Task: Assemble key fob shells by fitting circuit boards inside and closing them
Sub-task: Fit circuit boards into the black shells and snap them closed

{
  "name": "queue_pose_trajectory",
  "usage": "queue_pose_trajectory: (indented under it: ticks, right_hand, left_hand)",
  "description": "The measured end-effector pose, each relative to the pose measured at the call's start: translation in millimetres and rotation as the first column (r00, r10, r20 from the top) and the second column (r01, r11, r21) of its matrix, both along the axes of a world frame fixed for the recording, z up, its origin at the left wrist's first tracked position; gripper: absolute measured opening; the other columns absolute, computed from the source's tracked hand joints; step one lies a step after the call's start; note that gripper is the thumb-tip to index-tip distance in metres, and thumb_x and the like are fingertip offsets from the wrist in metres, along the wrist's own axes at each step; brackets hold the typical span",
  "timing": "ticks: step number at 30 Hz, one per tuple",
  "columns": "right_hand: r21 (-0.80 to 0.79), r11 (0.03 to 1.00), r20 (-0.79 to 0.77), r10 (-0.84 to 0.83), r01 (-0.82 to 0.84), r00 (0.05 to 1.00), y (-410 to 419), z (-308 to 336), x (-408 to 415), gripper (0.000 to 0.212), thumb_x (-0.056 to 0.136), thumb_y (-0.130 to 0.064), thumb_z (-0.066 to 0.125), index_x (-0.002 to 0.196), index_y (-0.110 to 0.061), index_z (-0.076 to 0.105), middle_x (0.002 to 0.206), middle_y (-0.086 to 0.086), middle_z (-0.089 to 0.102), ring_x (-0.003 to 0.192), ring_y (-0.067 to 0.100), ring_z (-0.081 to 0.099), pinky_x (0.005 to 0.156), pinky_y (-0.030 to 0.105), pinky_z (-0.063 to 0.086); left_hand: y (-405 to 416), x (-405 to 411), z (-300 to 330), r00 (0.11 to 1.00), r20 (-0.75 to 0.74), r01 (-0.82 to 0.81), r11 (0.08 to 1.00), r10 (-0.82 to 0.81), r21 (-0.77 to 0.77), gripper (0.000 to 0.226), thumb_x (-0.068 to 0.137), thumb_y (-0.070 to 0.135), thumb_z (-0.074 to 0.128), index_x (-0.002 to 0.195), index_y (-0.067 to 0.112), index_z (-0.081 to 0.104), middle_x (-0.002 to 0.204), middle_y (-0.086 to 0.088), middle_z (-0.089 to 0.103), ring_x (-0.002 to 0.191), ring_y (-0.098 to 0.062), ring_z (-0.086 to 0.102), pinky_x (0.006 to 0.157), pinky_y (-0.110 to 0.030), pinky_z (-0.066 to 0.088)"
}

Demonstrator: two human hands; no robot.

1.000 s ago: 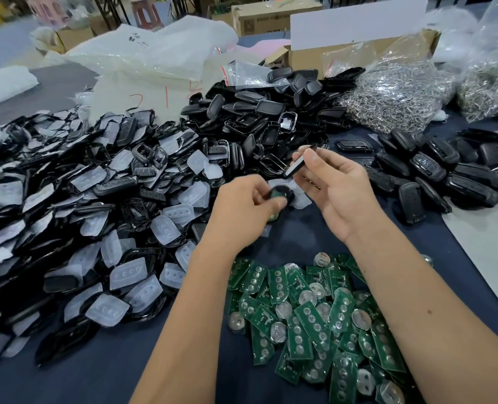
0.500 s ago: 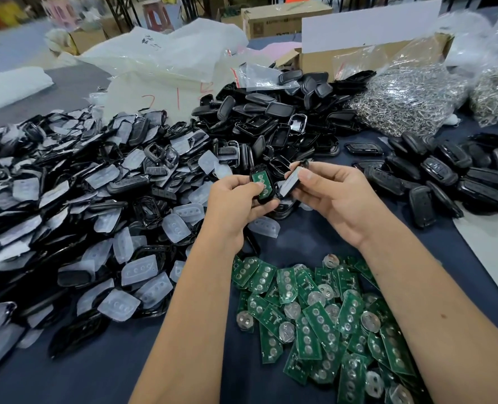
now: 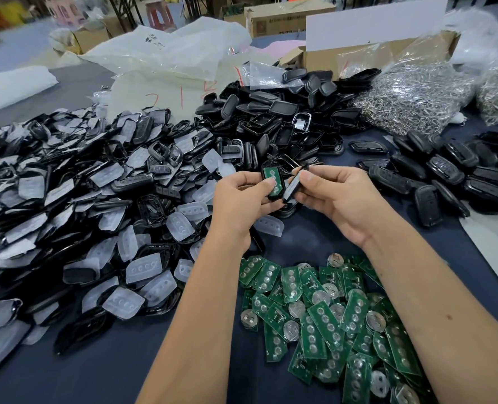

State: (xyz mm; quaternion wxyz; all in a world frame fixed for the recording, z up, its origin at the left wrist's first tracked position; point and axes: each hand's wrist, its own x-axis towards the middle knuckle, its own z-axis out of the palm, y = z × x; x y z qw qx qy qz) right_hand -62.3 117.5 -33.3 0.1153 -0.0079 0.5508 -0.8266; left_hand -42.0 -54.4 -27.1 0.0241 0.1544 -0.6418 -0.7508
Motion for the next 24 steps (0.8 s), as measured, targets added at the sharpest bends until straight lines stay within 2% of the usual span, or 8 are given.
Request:
queue_pose_trajectory:
  ticks: [4, 7, 10, 12, 15, 18, 21, 24]
  right_hand:
    - [0.020, 0.999, 0.003, -0.031, 0.031, 1.000, 2.6, -1.3, -1.4, 0.027, 0.073, -0.016, 0.080, 0.095, 0.000, 0.077, 0.089, 0.012, 0.078, 0.076, 0.017, 0.072, 0.074, 0.026, 0.062]
    - [0.049, 0.998, -0.012, -0.039, 0.039, 0.999, 3.5, -2.3, -1.3, 0.015, 0.071, -0.016, 0.082, 0.083, -0.007, 0.082, 0.087, 0.011, 0.079, 0.075, 0.016, 0.073, 0.072, 0.026, 0.062]
    - [0.068, 0.994, -0.012, -0.083, 0.084, 0.996, 4.0, -2.8, -1.1, 0.017, 0.068, -0.019, 0.084, 0.081, -0.008, 0.081, 0.083, 0.009, 0.078, 0.072, 0.016, 0.073, 0.070, 0.026, 0.062]
    - [0.085, 0.990, -0.024, -0.107, 0.109, 0.994, 4.2, -3.0, -1.1, 0.017, 0.066, -0.020, 0.085, 0.078, -0.009, 0.082, 0.081, 0.008, 0.077, 0.071, 0.016, 0.073, 0.069, 0.026, 0.062]
    - [0.115, 0.985, -0.054, -0.125, 0.131, 0.991, 3.3, -2.8, -0.5, 0.005, 0.072, -0.015, 0.087, 0.073, -0.012, 0.083, 0.078, 0.008, 0.078, 0.070, 0.016, 0.075, 0.067, 0.025, 0.062]
    - [0.160, 0.970, -0.088, -0.171, 0.183, 0.981, 3.6, -4.4, -0.9, 0.005, 0.082, -0.008, 0.085, 0.081, -0.010, 0.081, 0.082, 0.011, 0.079, 0.074, 0.020, 0.076, 0.067, 0.026, 0.062]
    - [0.243, 0.947, -0.139, -0.179, 0.209, 0.974, 3.6, -6.1, -1.0, 0.004, 0.083, -0.013, 0.087, 0.083, -0.013, 0.082, 0.086, 0.014, 0.080, 0.076, 0.022, 0.076, 0.067, 0.028, 0.062]
    - [0.295, 0.925, -0.177, -0.195, 0.241, 0.965, 3.7, -7.7, -1.4, 0.009, 0.081, -0.019, 0.090, 0.084, -0.013, 0.083, 0.085, 0.013, 0.080, 0.079, 0.026, 0.078, 0.068, 0.030, 0.063]
  left_hand:
    - [7.0, 2.8, -2.2, 0.995, -0.103, -0.009, 0.995, -0.001, -0.096, 0.003, 0.091, 0.004, 0.076, 0.090, 0.004, 0.074, 0.090, -0.017, 0.078, 0.081, -0.027, 0.078, 0.068, -0.031, 0.063]
    - [11.9, 4.8, -5.5, 0.977, -0.210, -0.014, 0.964, -0.044, -0.267, 0.007, 0.087, 0.011, 0.082, 0.085, 0.015, 0.077, 0.079, -0.006, 0.078, 0.077, -0.021, 0.078, 0.068, -0.036, 0.065]
    - [17.3, 5.3, -8.2, 0.953, -0.289, -0.044, 0.902, -0.092, -0.430, 0.005, 0.085, 0.019, 0.084, 0.089, 0.019, 0.080, 0.078, 0.000, 0.077, 0.078, -0.021, 0.076, 0.072, -0.046, 0.065]
    - [19.3, 4.3, -9.2, 0.945, -0.304, -0.050, 0.868, -0.118, -0.493, 0.007, 0.089, 0.020, 0.081, 0.094, 0.016, 0.081, 0.081, 0.003, 0.078, 0.080, -0.018, 0.076, 0.076, -0.047, 0.063]
    - [20.6, 4.6, -8.3, 0.937, -0.309, -0.046, 0.820, -0.163, -0.570, 0.011, 0.094, 0.017, 0.074, 0.100, 0.013, 0.082, 0.086, 0.005, 0.078, 0.081, -0.012, 0.075, 0.079, -0.043, 0.063]
    - [24.3, 6.7, -6.5, 0.925, -0.311, -0.038, 0.762, -0.218, -0.647, 0.015, 0.089, 0.015, 0.079, 0.104, 0.015, 0.081, 0.091, 0.007, 0.078, 0.085, -0.005, 0.073, 0.083, -0.032, 0.060]
    - [27.6, 9.0, -6.0, 0.914, -0.320, -0.061, 0.693, -0.251, -0.718, 0.022, 0.082, 0.020, 0.086, 0.103, 0.021, 0.082, 0.090, 0.011, 0.077, 0.082, -0.001, 0.069, 0.078, -0.017, 0.055]
    - [28.0, 9.5, -5.2, 0.911, -0.328, -0.083, 0.666, -0.251, -0.741, 0.023, 0.081, 0.019, 0.085, 0.103, 0.024, 0.082, 0.085, 0.017, 0.074, 0.080, 0.002, 0.067, 0.075, -0.011, 0.051]
